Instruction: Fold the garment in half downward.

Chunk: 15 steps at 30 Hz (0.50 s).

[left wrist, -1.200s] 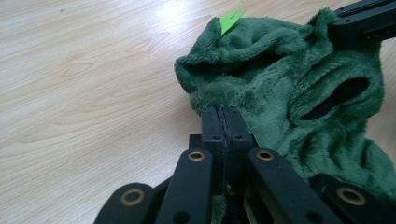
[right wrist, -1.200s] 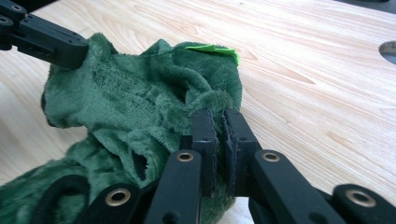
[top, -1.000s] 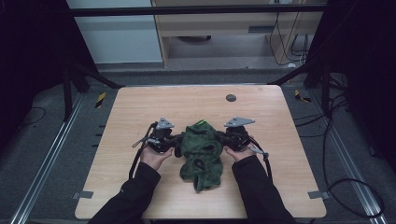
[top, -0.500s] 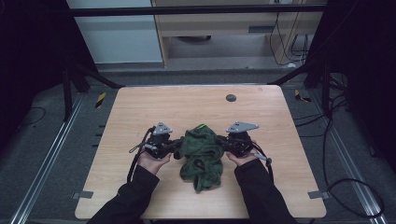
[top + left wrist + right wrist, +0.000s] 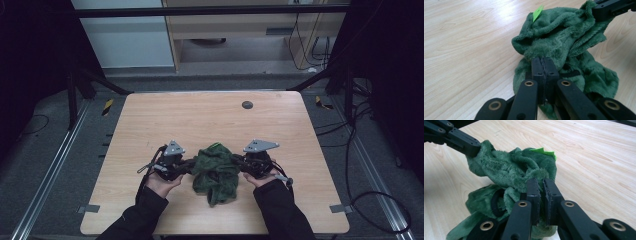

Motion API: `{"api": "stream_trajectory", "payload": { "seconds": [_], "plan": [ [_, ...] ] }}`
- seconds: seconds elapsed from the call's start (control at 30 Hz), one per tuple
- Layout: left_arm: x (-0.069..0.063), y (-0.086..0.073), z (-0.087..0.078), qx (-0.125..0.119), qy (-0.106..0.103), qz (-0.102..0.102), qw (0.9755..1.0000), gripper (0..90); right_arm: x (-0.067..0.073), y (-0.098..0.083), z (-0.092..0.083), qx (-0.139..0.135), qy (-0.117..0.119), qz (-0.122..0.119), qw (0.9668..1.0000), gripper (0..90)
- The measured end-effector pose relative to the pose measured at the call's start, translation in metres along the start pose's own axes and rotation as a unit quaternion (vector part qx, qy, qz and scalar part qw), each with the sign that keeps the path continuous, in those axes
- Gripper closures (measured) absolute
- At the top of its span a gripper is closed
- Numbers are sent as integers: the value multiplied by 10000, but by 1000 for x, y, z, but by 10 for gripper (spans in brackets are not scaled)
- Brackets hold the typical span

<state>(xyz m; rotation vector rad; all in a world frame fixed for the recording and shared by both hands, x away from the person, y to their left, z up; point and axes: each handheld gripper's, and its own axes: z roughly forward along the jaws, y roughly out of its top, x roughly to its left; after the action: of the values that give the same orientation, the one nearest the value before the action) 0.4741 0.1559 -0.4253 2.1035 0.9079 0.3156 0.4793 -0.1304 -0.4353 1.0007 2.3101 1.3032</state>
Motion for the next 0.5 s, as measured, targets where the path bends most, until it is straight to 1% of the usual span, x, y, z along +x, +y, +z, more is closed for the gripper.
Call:
{"api": "stream_trajectory", "payload": {
  "seconds": [0.17, 0.3, 0.5],
  "plan": [
    [-4, -5, -3, 42, -22, 59, 10000, 896, 6, -4, -2, -4, 57, -47, 10000, 836],
    [-7, -10, -3, 109, -24, 80, 9999, 896, 10, -8, -5, 23, 116, -39, 9999, 834],
    [-10, -15, -4, 173, -45, 33, 9998, 896, 13, -15, -9, 76, 193, 7, 9998, 828]
  ]
}}
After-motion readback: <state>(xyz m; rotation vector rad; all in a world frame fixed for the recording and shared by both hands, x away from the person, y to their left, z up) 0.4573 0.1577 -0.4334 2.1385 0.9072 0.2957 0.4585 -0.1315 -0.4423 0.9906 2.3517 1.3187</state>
